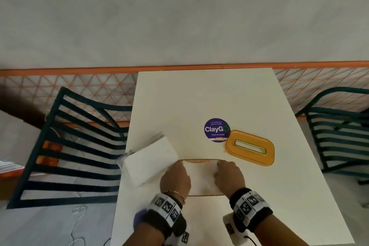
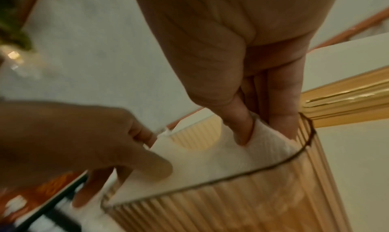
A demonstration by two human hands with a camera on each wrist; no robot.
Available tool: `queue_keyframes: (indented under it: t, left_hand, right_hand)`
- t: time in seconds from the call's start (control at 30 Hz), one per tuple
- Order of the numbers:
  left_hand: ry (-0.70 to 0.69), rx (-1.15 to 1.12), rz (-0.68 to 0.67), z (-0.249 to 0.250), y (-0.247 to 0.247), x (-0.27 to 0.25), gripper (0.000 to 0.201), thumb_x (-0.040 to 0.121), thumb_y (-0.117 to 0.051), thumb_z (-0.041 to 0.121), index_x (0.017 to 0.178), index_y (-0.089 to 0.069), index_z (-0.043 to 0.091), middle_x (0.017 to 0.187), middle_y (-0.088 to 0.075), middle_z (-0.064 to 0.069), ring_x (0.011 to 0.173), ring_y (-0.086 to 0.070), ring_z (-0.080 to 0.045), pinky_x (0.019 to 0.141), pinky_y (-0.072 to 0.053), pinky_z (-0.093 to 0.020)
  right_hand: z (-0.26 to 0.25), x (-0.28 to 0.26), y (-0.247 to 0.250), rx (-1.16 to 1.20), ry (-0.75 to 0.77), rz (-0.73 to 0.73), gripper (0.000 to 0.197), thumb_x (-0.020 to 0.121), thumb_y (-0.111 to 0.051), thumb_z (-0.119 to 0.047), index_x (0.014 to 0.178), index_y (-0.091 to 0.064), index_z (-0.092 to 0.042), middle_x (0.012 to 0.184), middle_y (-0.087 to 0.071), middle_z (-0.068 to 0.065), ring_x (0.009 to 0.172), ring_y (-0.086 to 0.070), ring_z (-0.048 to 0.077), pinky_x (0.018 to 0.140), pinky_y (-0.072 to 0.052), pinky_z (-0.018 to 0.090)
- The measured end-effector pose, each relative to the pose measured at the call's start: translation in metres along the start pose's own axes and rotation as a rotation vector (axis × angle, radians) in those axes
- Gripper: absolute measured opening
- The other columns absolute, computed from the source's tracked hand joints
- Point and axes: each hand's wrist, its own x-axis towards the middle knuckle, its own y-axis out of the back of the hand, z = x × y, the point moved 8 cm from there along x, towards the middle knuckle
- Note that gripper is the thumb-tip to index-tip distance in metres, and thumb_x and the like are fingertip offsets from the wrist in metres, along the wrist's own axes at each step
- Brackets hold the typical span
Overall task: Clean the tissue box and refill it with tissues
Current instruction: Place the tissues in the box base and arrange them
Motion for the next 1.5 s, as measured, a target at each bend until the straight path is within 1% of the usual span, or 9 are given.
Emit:
queue_keyframes:
  t: [0.27, 0.37, 0.47, 0.7, 0.87, 0.97, 1.07, 1.17, 1.5]
  left_hand:
    - [0.007, 0.148, -0.041, 0.021, -0.016, 0.003, 0.05, 0.097, -0.06, 0.016, 0.143, -0.043, 0.004, 0.142, -0.057, -0.009, 0.126, -0.061, -0.024, 0.102, -0.051, -0.032]
    - [0.011, 0.118, -0.015, 0.024, -0.012, -0.004, 0.048, 0.096, -0.059, 0.013, 0.142, -0.045, 0.008, 0.139, -0.059, -0.008, 0.118, -0.066, -0.027, 0.096, -0.054, -0.036]
    - [-0.143, 0.142, 0.018, 0.035, -0.013, -0.012, 0.047, 0.096, -0.057, 0.012, 0.142, -0.048, 0.016, 0.138, -0.059, -0.005, 0.119, -0.063, -0.026, 0.095, -0.053, -0.038]
    - [-0.201, 0.097, -0.319, 0.036, -0.034, -0.01, 0.046, 0.096, -0.06, 0.035, 0.14, -0.058, 0.022, 0.144, -0.059, -0.002, 0.133, -0.054, -0.025, 0.114, -0.042, -0.04]
    - [-0.137, -0.222, 0.049, 0.003, 0.045, 0.006, 0.026, 0.091, -0.066, 0.034, 0.116, -0.072, 0.03, 0.11, -0.076, 0.009, 0.1, -0.069, -0.009, 0.091, -0.056, -0.028]
    - [-0.013, -0.156, 0.199, -0.048, 0.087, 0.031, 0.038, 0.087, -0.071, 0.035, 0.124, -0.066, 0.027, 0.123, -0.068, 0.006, 0.113, -0.063, -0.014, 0.097, -0.053, -0.035]
    - [0.076, 0.01, 0.11, -0.087, 0.092, 0.055, 0.073, 0.075, -0.081, 0.048, 0.137, -0.055, 0.02, 0.133, -0.059, -0.003, 0.125, -0.054, -0.025, 0.104, -0.048, -0.043]
    - [0.036, 0.082, 0.037, -0.098, 0.083, 0.065, 0.091, 0.067, -0.085, 0.059, 0.142, -0.051, 0.02, 0.135, -0.059, -0.003, 0.126, -0.055, -0.025, 0.107, -0.047, -0.045]
    - [-0.06, 0.113, 0.12, -0.095, 0.09, 0.072, 0.072, 0.069, -0.086, 0.054, 0.13, -0.061, 0.025, 0.126, -0.063, 0.001, 0.118, -0.058, -0.022, 0.107, -0.042, -0.041]
  right_hand:
    - [-0.016, 0.004, -0.012, -0.18, 0.09, -0.085, 0.034, 0.102, -0.046, -0.015, 0.135, -0.054, -0.009, 0.139, -0.058, 0.011, 0.127, -0.058, 0.026, 0.106, -0.045, 0.032]
    - [-0.016, 0.005, -0.009, -0.205, 0.123, -0.056, 0.034, 0.102, -0.049, -0.019, 0.135, -0.053, -0.011, 0.138, -0.057, 0.009, 0.126, -0.058, 0.024, 0.105, -0.046, 0.031]
    - [-0.013, 0.002, -0.002, -0.22, 0.16, 0.009, 0.03, 0.1, -0.052, -0.018, 0.13, -0.053, -0.011, 0.13, -0.061, 0.007, 0.117, -0.062, 0.022, 0.098, -0.049, 0.028]
    - [-0.011, -0.001, -0.028, -0.272, 0.274, -0.202, 0.034, 0.096, -0.059, -0.016, 0.13, -0.058, -0.012, 0.135, -0.059, 0.01, 0.122, -0.061, 0.026, 0.099, -0.05, 0.032]
    - [-0.017, 0.004, -0.016, -0.141, 0.31, -0.083, 0.031, 0.092, -0.065, -0.021, 0.123, -0.065, -0.021, 0.127, -0.065, 0.0, 0.116, -0.061, 0.017, 0.098, -0.05, 0.027]
    - [-0.033, 0.0, -0.002, -0.064, 0.377, 0.017, 0.026, 0.09, -0.07, -0.025, 0.116, -0.068, -0.029, 0.111, -0.068, -0.009, 0.098, -0.064, 0.011, 0.086, -0.051, 0.022]
    - [-0.047, -0.007, 0.008, -0.016, 0.443, 0.111, 0.032, 0.085, -0.076, -0.024, 0.115, -0.068, -0.031, 0.113, -0.065, -0.011, 0.096, -0.064, 0.011, 0.08, -0.055, 0.024]
    - [-0.054, -0.007, 0.01, -0.058, 0.469, 0.194, 0.038, 0.079, -0.081, -0.021, 0.114, -0.07, -0.032, 0.116, -0.065, -0.012, 0.096, -0.062, 0.013, 0.075, -0.056, 0.025]
    - [-0.048, 0.006, 0.012, -0.174, 0.353, 0.265, 0.029, 0.085, -0.076, -0.017, 0.109, -0.075, -0.031, 0.092, -0.075, -0.011, 0.082, -0.059, 0.014, 0.074, -0.052, 0.026]
